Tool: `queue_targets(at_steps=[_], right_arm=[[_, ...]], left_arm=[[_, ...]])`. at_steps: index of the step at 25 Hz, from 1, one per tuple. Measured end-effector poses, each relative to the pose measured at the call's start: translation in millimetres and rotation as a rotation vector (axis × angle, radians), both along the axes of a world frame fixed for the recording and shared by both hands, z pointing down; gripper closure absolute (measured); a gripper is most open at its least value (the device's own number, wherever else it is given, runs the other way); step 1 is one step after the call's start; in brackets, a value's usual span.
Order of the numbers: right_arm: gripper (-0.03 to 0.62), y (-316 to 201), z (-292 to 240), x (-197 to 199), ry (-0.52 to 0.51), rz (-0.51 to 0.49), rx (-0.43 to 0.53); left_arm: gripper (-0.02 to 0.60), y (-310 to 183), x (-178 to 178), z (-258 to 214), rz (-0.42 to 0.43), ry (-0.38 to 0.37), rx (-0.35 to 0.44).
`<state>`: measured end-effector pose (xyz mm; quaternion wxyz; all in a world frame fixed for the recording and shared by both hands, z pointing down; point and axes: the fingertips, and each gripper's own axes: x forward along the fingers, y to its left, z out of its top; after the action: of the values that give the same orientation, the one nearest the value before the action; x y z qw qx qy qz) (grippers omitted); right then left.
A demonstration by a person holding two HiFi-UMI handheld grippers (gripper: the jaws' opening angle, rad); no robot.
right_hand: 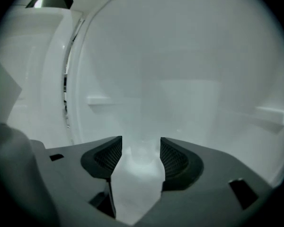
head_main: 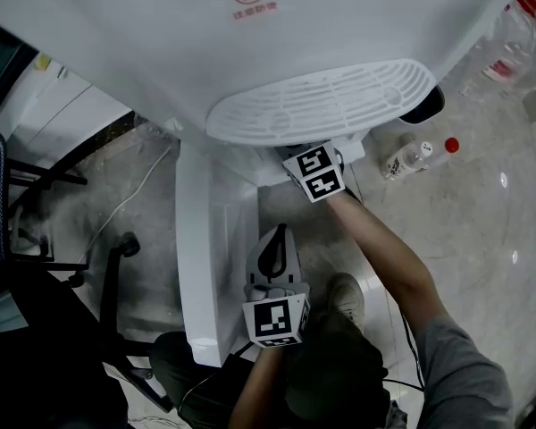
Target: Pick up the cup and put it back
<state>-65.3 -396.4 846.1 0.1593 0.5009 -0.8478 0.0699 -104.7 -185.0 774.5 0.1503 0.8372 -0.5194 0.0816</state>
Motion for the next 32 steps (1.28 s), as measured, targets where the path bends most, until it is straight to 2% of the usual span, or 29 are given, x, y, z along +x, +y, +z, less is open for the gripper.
queue_targets(at_steps=[4,11,19,25,32], right_arm=[[0.359,37.2,-18.7,13.5,-0.054,0.036,0.026],[0.359,88.3,-32.8,44.0,-0.127,0.125,0.03],[0.369,123.0,-65.1,53.6,-0.175,0.128,0.064],[0.412,157.2,-94.1,56.5,-0.208,0.122,0.09],[0.52,184.6,-119.4,65.2,-0.238,0.127,0.101]], left_arm=[[0.572,-1.4,3.4,-6.0,0.019,0.006,0.024],[0.572,-4.0,1.4,-9.9,0.009,0.025,0.017],[0.572,-7.5,3.0,-22.0,0.016,0.033,0.039],[0.572,-8.6,6.6,-41.3,0.031,0.037,0.074],[0.572,-9.1,13.1,-66.7,0.068,0.052,0.13]])
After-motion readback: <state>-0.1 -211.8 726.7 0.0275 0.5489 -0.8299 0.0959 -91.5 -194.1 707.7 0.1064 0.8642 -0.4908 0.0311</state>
